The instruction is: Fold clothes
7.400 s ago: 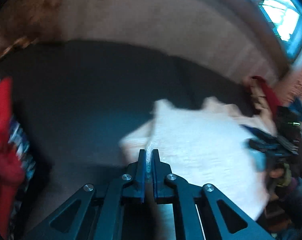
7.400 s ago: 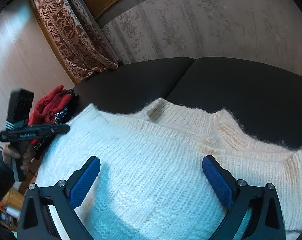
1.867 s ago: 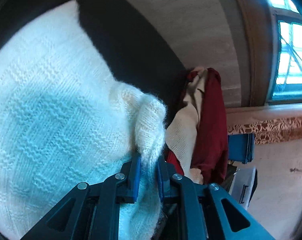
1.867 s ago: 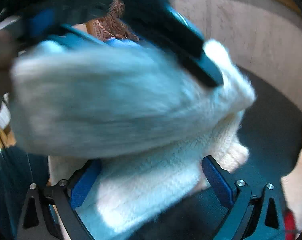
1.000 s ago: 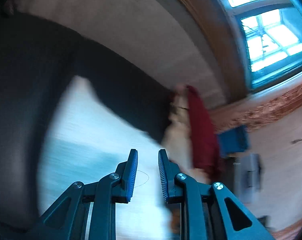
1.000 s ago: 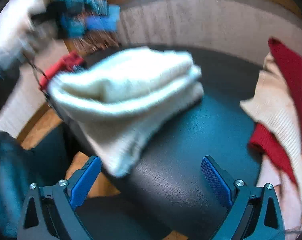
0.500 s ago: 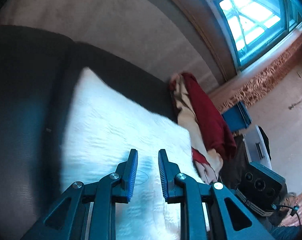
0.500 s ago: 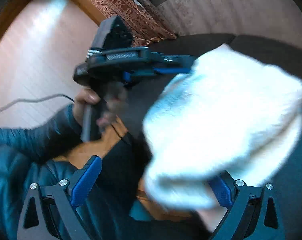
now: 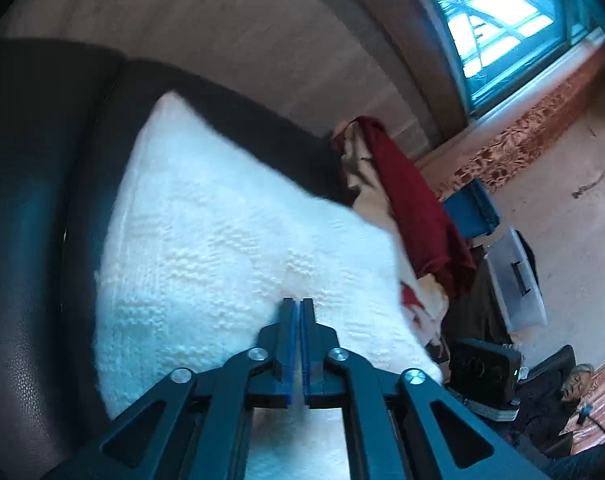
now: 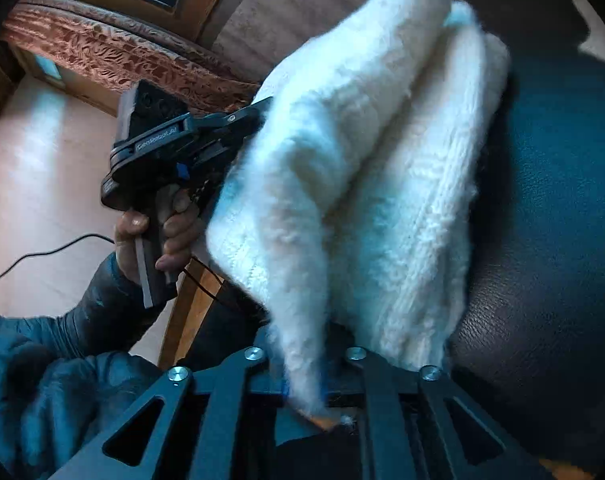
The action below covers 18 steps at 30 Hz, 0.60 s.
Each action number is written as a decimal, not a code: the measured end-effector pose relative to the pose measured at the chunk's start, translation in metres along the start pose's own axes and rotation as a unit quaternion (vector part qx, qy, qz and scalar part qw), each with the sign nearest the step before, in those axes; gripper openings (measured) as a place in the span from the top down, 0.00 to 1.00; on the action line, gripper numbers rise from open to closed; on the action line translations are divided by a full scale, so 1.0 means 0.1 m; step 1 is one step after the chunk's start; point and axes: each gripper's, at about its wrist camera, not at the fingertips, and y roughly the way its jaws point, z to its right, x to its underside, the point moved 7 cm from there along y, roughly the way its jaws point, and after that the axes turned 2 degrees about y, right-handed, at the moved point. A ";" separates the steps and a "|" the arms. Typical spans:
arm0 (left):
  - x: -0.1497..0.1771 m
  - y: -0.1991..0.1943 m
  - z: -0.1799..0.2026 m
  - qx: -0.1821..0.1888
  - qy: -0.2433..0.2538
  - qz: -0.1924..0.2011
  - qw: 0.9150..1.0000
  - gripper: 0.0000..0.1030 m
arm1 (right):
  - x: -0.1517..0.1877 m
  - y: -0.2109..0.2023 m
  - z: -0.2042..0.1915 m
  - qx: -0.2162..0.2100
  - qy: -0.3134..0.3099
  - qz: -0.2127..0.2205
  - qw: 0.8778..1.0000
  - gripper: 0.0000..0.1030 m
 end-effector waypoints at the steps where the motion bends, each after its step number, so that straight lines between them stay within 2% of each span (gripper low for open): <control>1: 0.00 -0.06 0.01 -0.004 0.004 0.010 1.000 0.90 | -0.03 -0.11 -0.04 0.002 -0.004 0.007 1.000 0.60; 2: 0.01 -0.10 0.01 -0.003 0.003 0.016 1.000 0.90 | -0.05 -0.23 -0.08 0.003 -0.008 0.014 1.000 0.43; 3: 0.02 -0.14 0.01 0.001 -0.001 0.021 1.000 0.90 | -0.15 -0.34 -0.10 0.006 -0.009 0.034 0.999 0.38; 5: 0.05 -0.24 -0.03 0.001 -0.010 0.036 0.999 0.89 | -0.38 -0.59 -0.13 0.011 -0.010 0.083 0.996 0.33; 9: 0.15 -0.40 -0.07 -0.004 -0.007 0.049 0.999 0.89 | -0.97 -0.49 -0.09 0.027 0.000 0.157 0.987 0.31; 13: 0.28 -0.49 -0.04 0.001 0.017 0.045 0.999 0.89 | -1.25 -0.27 0.11 0.062 0.039 0.149 0.986 0.31; 15: 0.35 -0.47 0.01 0.006 0.036 0.033 0.999 0.89 | -1.30 -0.10 0.22 0.071 0.070 0.134 0.986 0.32; 18: 0.48 -0.36 0.09 0.014 0.069 0.003 0.997 0.89 | -1.37 0.06 0.27 0.069 0.081 0.134 0.985 0.32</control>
